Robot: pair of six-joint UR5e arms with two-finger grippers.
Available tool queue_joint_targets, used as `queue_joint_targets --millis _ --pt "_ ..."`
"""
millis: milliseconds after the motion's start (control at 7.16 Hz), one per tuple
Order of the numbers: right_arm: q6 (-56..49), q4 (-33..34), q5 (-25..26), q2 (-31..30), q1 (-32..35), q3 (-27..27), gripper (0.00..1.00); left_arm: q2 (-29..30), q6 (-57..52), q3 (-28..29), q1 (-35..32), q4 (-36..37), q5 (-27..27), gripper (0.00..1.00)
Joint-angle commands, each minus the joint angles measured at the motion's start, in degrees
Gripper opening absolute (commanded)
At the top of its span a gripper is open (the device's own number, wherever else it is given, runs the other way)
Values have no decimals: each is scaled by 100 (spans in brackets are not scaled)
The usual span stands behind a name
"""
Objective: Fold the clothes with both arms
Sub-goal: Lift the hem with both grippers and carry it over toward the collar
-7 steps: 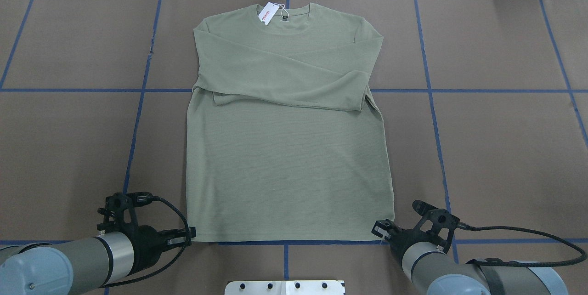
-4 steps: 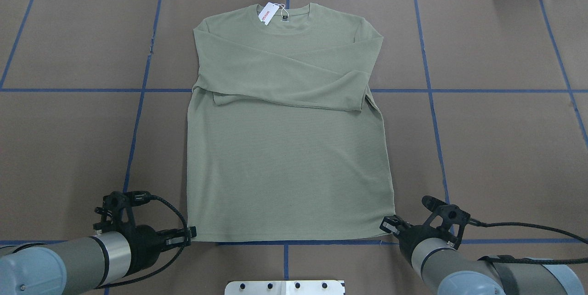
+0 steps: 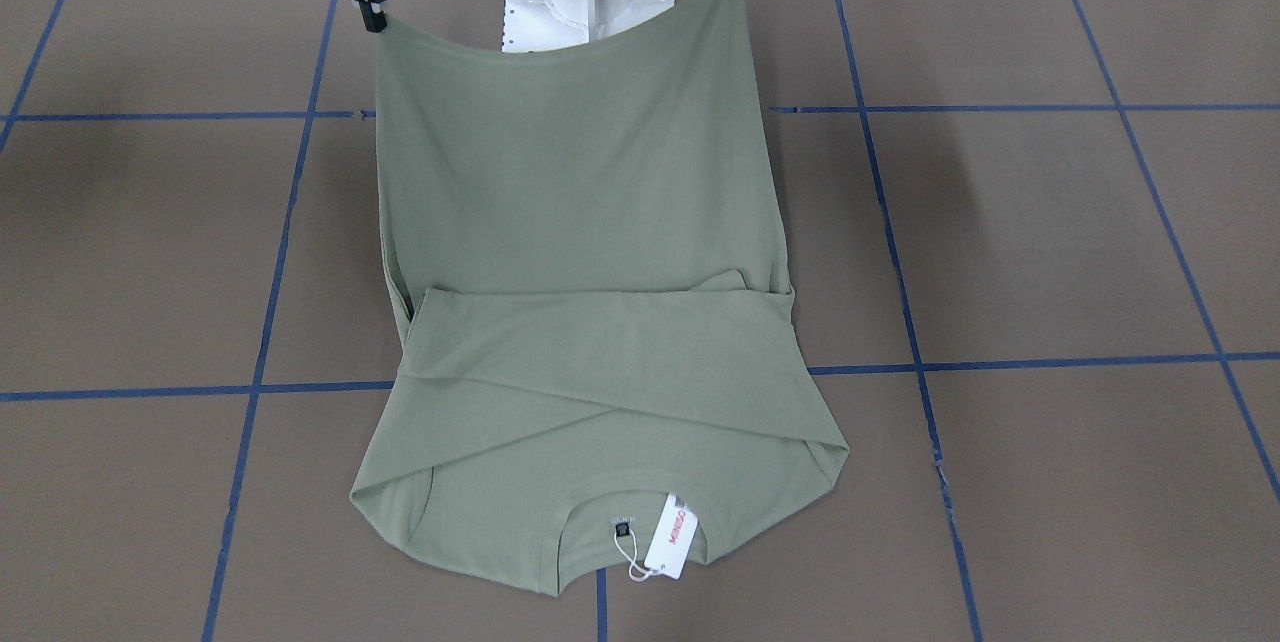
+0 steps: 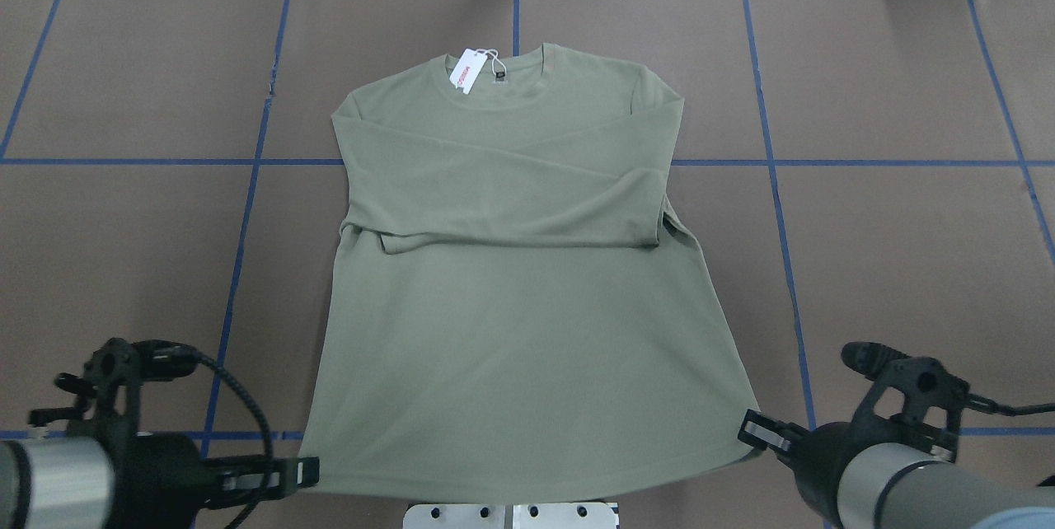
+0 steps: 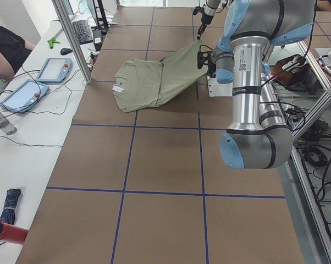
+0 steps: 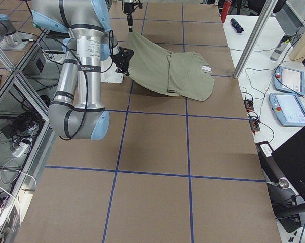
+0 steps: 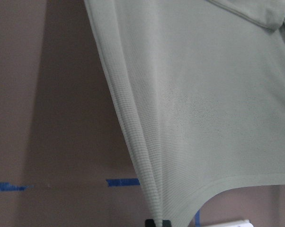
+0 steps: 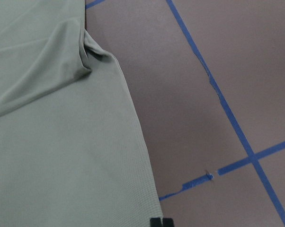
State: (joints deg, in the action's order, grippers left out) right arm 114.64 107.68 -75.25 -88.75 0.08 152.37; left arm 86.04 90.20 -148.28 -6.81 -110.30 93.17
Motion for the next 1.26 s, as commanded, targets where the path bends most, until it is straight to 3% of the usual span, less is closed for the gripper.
queue_joint_targets --millis 0,279,559,838,1118 --pt "-577 806 -839 645 760 417 0 288 -229 -608 -686 887 876 0" --pt "-1545 825 -965 1838 1621 -763 0 1357 -1640 871 -1641 888 869 0" --pt "-2391 694 -1201 2456 2545 -1943 0 1521 -2574 1484 -2576 896 896 0" --pt "-2709 -523 -1561 2599 3153 -3023 0 2186 -3478 2580 -3602 896 1270 0" --pt "-3078 -1098 -1589 3167 3716 -4393 0 2801 -3764 3862 -3880 809 1301 0"
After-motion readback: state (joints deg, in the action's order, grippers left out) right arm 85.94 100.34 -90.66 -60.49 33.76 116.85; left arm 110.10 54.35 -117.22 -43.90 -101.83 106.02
